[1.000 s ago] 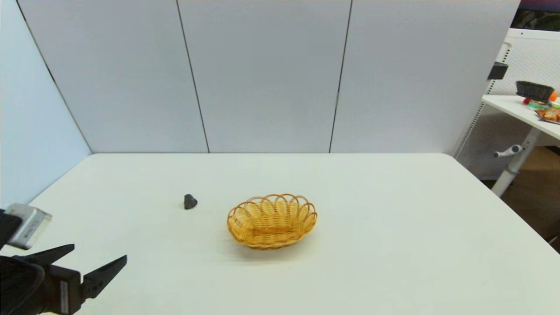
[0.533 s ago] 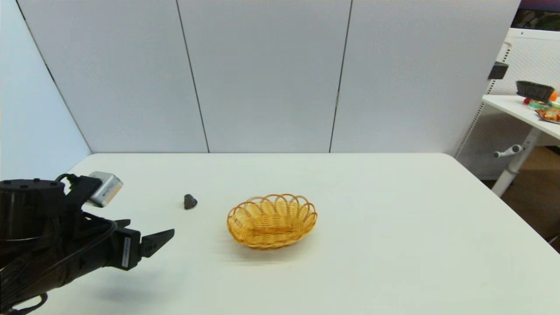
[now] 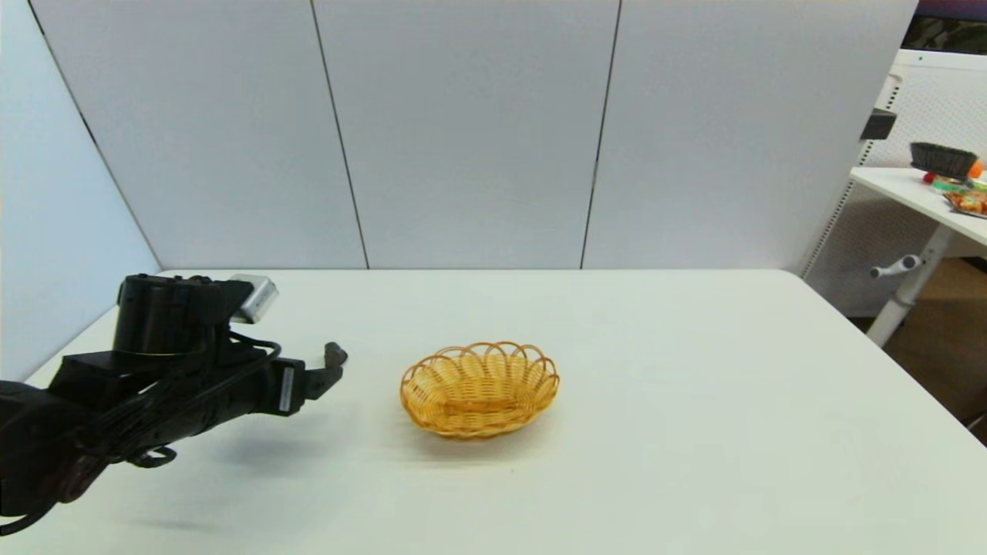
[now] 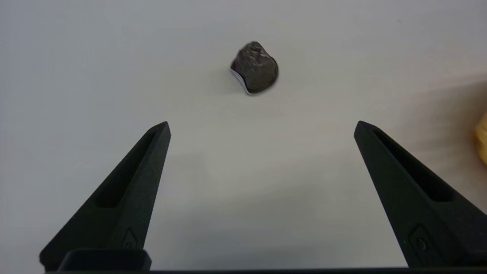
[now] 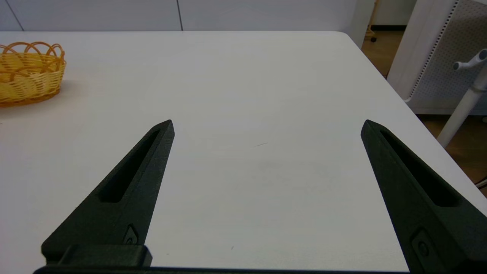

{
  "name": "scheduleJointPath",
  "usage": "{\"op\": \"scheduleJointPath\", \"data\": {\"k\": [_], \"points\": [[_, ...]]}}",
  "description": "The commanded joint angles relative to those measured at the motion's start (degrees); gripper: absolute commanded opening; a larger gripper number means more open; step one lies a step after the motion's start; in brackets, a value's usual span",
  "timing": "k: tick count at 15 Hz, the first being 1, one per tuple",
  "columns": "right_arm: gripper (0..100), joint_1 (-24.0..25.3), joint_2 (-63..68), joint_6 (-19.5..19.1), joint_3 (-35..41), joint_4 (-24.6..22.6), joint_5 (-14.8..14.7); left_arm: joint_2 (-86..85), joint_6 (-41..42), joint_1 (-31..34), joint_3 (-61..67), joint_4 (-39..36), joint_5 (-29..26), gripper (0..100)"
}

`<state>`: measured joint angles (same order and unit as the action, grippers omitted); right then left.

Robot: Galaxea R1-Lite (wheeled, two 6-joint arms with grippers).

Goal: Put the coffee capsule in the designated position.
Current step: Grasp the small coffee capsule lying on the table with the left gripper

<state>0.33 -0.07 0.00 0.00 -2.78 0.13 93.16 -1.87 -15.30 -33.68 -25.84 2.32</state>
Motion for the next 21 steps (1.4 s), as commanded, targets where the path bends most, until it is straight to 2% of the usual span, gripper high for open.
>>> {"op": "scheduleJointPath", "data": {"k": [1, 5, 8, 11, 15, 19, 21], "points": [[100, 0.0, 0.1, 0.0, 1.0, 0.0, 0.0, 8.4, -2.7, -4.6, -0.7, -8.6, 13.2, 100], [100, 0.0, 0.1, 0.0, 1.0, 0.0, 0.0, 12.7, -2.8, -8.1, -0.6, -19.2, 20.8, 100], [100, -0.1, 0.1, 0.0, 1.0, 0.0, 0.0, 14.2, -2.9, -10.4, -0.5, -23.0, 25.5, 100], [100, 0.0, 0.1, 0.0, 1.0, 0.0, 0.0, 14.9, -3.8, -10.5, 0.4, -23.8, 25.7, 100], [100, 0.0, 0.1, 0.0, 1.0, 0.0, 0.0, 15.0, -9.8, -11.2, 3.7, -24.7, 25.8, 100], [100, 0.0, 0.1, 0.0, 1.0, 0.0, 0.0, 15.2, -16.7, -11.2, 5.6, -29.3, 25.9, 100], [100, -0.1, 0.1, 0.0, 1.0, 0.0, 0.0, 15.7, -17.2, -11.1, 4.9, -30.5, 27.3, 100]]}}
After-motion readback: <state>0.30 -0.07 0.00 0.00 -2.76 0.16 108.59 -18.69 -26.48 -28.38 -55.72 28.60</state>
